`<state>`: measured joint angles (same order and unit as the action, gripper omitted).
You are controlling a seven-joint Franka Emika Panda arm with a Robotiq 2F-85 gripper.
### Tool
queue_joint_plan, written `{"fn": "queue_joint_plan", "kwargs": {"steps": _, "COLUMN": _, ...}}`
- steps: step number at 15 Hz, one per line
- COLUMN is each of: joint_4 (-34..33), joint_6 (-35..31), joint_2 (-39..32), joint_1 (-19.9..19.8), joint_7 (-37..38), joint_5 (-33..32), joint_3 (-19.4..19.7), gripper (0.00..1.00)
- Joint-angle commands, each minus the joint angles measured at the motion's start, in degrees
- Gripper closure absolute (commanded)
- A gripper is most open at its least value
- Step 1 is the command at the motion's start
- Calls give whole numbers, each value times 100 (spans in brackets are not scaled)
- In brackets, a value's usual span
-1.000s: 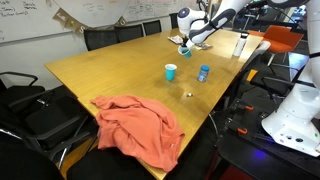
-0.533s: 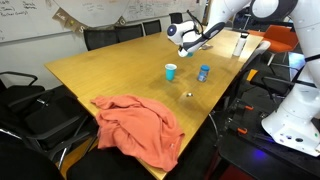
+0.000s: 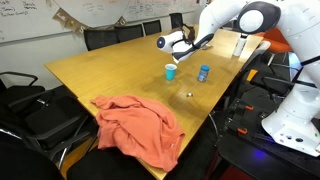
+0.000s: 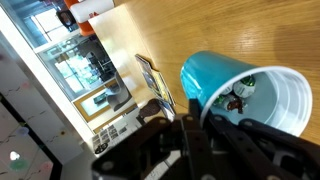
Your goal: Pour the contents in the blue cup on the left into the cup on the right
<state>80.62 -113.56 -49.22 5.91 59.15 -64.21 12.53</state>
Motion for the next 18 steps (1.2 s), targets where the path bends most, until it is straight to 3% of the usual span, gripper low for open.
{"fn": "queue_joint_plan", "kwargs": {"steps": 1, "joint_4": -542, "joint_6": 448, "joint_2": -381, "joint_1": 95, "joint_7": -44, "joint_5": -249, "joint_3": -73, "gripper": 99}}
{"fn": "queue_joint_plan", "kwargs": {"steps": 18, "joint_4": -987, "joint_6": 1402, "joint_2": -1151, "joint_1": 374, "joint_7": -260, "joint_5": -1411, "joint_3": -274, "gripper": 99}}
